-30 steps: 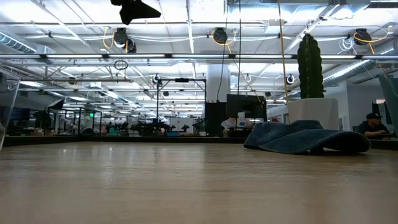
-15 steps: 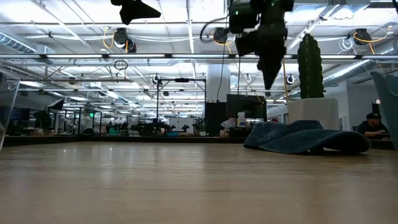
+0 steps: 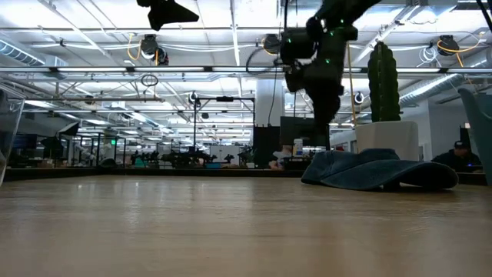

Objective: Pick & Place hat
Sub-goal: Put the blue cap into the blue bin

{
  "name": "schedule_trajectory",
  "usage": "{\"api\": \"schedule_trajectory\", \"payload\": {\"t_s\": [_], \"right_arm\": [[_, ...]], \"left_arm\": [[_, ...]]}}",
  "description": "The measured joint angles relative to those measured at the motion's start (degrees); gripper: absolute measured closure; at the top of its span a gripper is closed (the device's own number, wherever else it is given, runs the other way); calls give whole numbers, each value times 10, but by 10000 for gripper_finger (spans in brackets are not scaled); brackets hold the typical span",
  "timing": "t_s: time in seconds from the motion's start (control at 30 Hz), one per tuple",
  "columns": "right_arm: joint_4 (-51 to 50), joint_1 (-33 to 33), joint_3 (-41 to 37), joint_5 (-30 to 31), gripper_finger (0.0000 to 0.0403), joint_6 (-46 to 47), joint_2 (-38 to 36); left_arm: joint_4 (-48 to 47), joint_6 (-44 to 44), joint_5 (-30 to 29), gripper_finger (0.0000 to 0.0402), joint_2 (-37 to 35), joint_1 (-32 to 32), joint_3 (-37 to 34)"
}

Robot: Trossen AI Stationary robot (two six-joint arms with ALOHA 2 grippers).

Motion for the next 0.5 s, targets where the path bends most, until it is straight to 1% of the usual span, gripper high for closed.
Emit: {"api": "schedule_trajectory", "payload": {"t_s": [0.13,0.3,0.4,0.5], "right_arm": [[15,-18,-55,2,178,26,1],[49,-28,-111,-1,177,27,0],[73,-28,-131,-2,177,27,0],[81,-28,-135,-3,180,26,0]], "left_arm": [[0,0,0,121,0,0,0],[0,0,0,121,0,0,0],[0,0,0,121,0,0,0],[0,0,0,121,0,0,0]]}}
